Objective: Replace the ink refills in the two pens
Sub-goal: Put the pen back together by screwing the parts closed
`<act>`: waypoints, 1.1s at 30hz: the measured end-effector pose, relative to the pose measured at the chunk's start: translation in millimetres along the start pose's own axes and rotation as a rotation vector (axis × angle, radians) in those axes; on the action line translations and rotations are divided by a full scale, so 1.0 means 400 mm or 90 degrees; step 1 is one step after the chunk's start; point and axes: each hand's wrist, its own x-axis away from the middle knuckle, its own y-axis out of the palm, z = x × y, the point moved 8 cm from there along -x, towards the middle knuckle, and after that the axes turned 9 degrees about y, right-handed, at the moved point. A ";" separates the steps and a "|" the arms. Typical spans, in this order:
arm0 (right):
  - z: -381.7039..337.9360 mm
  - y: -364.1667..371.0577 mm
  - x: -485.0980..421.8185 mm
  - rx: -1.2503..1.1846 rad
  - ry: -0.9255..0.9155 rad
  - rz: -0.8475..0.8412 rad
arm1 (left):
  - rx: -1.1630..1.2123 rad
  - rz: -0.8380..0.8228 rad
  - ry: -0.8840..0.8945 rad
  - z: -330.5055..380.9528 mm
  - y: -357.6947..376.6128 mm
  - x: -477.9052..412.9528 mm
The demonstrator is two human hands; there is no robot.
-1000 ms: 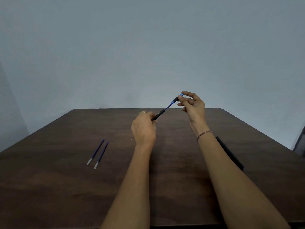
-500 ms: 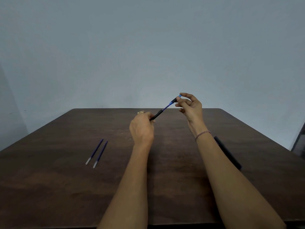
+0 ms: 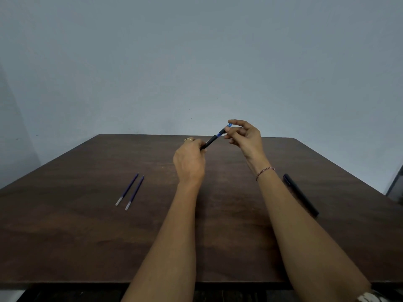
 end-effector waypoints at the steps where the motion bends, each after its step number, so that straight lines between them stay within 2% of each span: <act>1: 0.002 0.002 -0.001 0.000 0.003 -0.005 | 0.001 -0.001 0.000 0.000 -0.001 0.001; 9: 0.017 -0.004 -0.005 -0.099 0.042 -0.021 | -0.012 0.003 0.044 0.036 -0.021 -0.013; 16: 0.023 -0.017 -0.009 -0.176 0.046 0.002 | -0.077 -0.074 0.092 0.065 -0.012 -0.056; 21: 0.028 0.009 -0.006 -0.162 0.044 -0.032 | -0.080 -0.112 0.103 0.048 0.004 -0.061; 28: 0.038 0.041 -0.002 -0.163 0.067 -0.108 | -0.045 -0.109 0.079 0.016 -0.001 -0.057; 33: 0.041 0.044 -0.004 -0.129 0.066 -0.082 | -0.019 -0.110 0.063 0.007 -0.008 -0.051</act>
